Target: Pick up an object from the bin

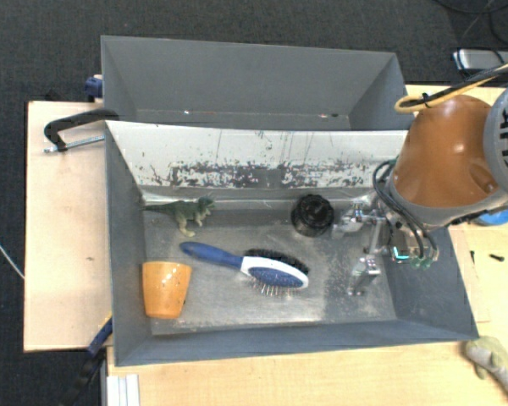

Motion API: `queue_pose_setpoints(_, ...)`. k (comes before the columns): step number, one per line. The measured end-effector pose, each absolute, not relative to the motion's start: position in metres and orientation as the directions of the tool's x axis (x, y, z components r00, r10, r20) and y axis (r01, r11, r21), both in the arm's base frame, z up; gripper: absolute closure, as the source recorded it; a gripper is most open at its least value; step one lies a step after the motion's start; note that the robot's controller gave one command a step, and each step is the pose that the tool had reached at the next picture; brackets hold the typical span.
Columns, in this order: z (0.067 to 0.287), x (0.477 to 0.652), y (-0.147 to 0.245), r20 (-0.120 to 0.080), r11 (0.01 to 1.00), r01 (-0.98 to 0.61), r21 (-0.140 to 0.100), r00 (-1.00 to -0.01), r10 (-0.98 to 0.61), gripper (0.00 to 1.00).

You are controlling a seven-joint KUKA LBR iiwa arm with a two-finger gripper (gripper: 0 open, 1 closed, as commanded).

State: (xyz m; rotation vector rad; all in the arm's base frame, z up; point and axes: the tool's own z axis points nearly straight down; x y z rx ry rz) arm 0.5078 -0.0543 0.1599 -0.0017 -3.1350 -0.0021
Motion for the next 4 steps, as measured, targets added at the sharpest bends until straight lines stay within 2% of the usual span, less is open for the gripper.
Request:
queue_pose_setpoints(1,0.108,0.53,0.022,0.006,0.999,0.032,0.004,-0.999,0.032,0.0)
queue_pose_setpoints(2,0.073,0.507,0.05,-0.008,0.974,-0.229,-0.002,-0.973,-0.229,0.0)
queue_pose_setpoints(3,0.075,0.511,0.051,-0.021,0.974,-0.229,-0.002,-0.973,-0.229,1.0)
queue_pose_setpoints(4,0.236,0.503,0.02,-0.011,0.912,-0.411,-0.005,-0.911,-0.411,1.0)
